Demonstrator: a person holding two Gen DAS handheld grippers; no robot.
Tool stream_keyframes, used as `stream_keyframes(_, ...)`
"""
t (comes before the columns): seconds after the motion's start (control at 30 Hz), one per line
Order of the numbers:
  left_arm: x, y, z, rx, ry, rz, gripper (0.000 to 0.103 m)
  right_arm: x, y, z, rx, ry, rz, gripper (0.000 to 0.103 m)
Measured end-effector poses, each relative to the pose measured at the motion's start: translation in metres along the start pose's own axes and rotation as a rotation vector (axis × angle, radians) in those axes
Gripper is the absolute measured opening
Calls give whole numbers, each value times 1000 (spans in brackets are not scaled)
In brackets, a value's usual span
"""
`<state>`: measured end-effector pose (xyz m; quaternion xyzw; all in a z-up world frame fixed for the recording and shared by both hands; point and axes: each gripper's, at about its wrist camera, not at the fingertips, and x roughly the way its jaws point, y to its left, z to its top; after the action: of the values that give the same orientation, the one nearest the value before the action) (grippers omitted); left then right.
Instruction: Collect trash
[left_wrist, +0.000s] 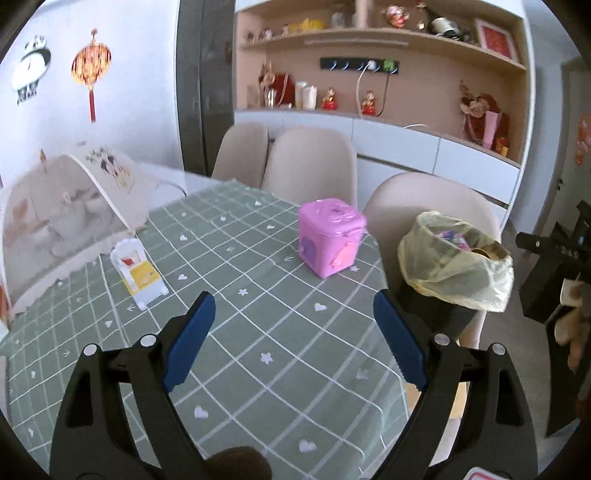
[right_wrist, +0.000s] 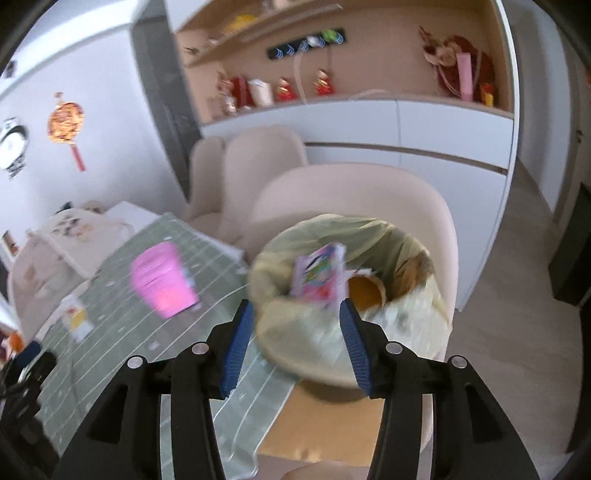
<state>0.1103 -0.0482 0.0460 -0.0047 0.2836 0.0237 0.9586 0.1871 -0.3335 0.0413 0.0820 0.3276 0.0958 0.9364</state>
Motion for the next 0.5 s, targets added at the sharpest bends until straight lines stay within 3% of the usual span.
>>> stream_keyframes(0.2,-40,-19,-31,40,-62,97,83,-40,43,-66,-130,-48,15,46)
stream_keyframes(0.5,-72,-34,-66,26,-28,82,83,-74,70,-125,-193,-81,16,46)
